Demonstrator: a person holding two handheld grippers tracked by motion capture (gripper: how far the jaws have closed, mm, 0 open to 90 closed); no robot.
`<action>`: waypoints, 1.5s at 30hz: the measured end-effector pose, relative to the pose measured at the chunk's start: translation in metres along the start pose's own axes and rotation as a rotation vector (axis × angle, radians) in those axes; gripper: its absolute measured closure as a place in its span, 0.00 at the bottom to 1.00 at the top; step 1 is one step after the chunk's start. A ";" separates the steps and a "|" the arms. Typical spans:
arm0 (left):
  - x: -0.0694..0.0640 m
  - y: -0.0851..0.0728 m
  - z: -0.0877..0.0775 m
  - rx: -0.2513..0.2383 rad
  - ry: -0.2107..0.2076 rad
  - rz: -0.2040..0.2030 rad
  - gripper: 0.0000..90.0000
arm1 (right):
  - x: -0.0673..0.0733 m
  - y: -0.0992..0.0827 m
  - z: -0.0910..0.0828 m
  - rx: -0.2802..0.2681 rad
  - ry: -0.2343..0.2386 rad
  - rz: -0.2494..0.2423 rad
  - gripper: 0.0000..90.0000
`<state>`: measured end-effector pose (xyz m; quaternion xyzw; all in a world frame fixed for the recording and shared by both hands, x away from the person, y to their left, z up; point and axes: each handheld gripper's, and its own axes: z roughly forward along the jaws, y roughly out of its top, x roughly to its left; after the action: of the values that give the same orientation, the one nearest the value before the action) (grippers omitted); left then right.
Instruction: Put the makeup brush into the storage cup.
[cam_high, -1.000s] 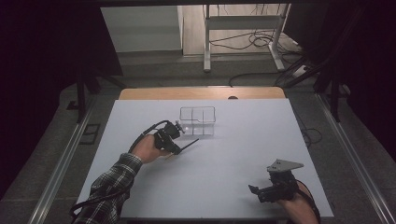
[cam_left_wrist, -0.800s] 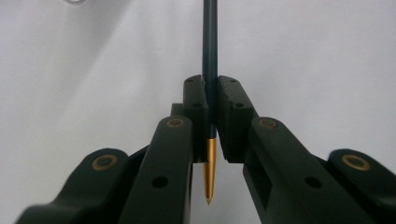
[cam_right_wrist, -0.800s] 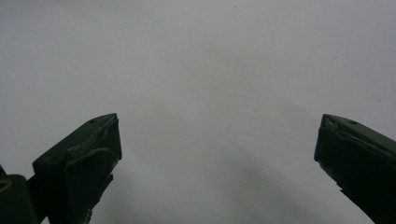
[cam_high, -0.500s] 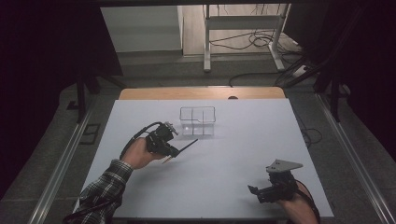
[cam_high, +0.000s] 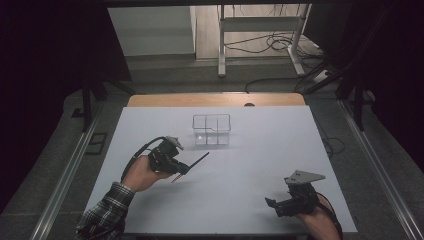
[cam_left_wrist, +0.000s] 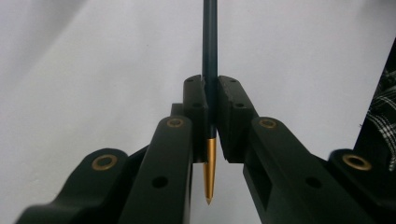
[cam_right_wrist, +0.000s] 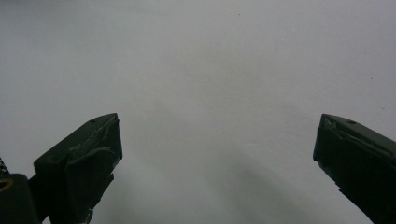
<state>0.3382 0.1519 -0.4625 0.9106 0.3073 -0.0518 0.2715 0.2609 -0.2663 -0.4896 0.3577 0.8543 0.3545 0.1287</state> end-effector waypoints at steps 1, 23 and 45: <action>-0.001 -0.002 0.000 -0.007 -0.006 -0.002 0.93 | 0.000 0.000 0.000 0.001 0.000 0.000 0.02; -0.013 -0.021 0.011 -0.028 -0.120 -0.025 0.93 | 0.007 0.004 0.000 -0.016 0.043 -0.022 0.01; -0.021 -0.011 0.020 -0.038 -0.219 0.000 0.93 | 0.030 0.023 0.010 -0.009 0.020 -0.193 0.00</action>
<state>0.3159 0.1376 -0.4793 0.8941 0.2768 -0.1454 0.3206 0.2562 -0.2290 -0.4798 0.2693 0.8844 0.3481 0.1554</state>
